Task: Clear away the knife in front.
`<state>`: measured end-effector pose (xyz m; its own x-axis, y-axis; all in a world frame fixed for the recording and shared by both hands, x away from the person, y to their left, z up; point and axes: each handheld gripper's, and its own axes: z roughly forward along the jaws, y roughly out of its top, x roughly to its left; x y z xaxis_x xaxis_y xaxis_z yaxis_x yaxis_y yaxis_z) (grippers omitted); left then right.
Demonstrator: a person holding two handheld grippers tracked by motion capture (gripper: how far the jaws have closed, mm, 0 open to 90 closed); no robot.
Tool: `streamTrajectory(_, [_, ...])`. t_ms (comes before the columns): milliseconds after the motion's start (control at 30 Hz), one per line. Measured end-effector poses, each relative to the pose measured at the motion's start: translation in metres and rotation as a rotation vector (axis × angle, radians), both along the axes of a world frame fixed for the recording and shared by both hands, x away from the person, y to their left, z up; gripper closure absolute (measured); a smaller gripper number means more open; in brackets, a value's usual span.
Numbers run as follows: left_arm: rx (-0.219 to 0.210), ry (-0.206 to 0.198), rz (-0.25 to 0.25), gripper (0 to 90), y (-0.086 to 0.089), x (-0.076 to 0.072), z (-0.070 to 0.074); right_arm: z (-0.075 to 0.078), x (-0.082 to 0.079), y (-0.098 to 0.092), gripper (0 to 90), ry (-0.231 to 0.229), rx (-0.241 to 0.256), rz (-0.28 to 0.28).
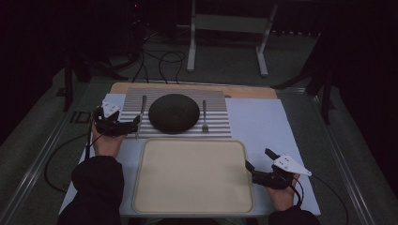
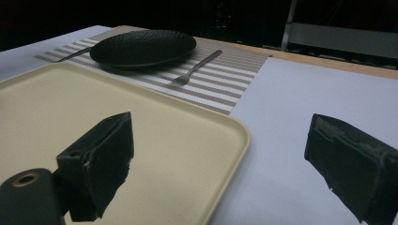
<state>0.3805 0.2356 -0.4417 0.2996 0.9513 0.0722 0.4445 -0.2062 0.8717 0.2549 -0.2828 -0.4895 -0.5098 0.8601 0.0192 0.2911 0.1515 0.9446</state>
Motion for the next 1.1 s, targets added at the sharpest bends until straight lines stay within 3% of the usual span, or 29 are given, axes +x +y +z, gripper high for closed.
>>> streamTrajectory(700, [0.005,0.011,0.034,0.8,0.010,0.024,0.001,0.000,0.000,0.000,8.3,0.006,-0.001,0.000])
streamTrajectory(933, [-0.007,0.016,0.043,1.0,0.008,0.030,0.001,0.000,0.001,0.001,8.3,0.006,-0.002,0.003])
streamTrajectory(1100, [0.007,0.035,0.048,1.1,0.002,0.040,-0.003,-0.001,0.001,0.001,8.3,0.008,-0.002,0.003])
